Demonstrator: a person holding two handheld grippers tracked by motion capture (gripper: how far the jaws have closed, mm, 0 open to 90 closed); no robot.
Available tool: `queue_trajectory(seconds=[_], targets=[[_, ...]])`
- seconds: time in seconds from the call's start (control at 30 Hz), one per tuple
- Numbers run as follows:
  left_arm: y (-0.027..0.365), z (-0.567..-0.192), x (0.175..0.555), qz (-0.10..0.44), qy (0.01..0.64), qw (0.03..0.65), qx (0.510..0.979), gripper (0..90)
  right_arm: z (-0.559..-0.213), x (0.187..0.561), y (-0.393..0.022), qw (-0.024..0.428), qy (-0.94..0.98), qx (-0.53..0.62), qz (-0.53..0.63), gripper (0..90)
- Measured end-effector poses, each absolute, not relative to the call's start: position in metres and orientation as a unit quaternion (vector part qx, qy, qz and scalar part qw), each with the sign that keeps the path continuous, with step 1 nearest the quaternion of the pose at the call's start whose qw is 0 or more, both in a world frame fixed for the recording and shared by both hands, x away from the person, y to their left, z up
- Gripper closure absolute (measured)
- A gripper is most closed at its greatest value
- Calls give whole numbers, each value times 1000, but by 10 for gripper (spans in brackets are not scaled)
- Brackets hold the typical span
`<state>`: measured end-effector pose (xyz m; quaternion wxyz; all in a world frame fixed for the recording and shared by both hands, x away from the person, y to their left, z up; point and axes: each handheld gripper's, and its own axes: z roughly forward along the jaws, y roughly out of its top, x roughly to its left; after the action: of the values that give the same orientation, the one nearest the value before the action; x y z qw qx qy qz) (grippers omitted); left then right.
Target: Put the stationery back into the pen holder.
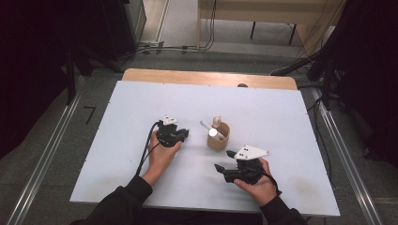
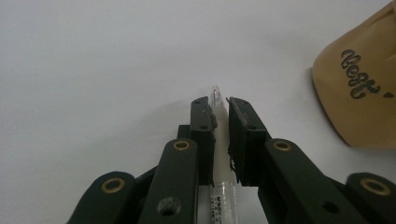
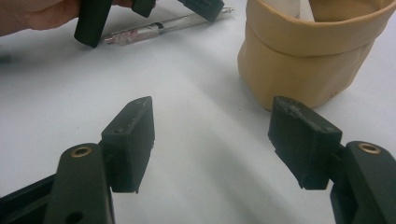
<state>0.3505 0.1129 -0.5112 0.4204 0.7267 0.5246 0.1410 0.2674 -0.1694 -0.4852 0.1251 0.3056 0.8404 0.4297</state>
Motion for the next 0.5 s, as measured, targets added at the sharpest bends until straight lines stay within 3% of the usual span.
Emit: queue_trajectory(seconds=[0.5], targets=[[122,-490,341,104,514,481,702,821,-485,268,-170,126,839,308,431,300]])
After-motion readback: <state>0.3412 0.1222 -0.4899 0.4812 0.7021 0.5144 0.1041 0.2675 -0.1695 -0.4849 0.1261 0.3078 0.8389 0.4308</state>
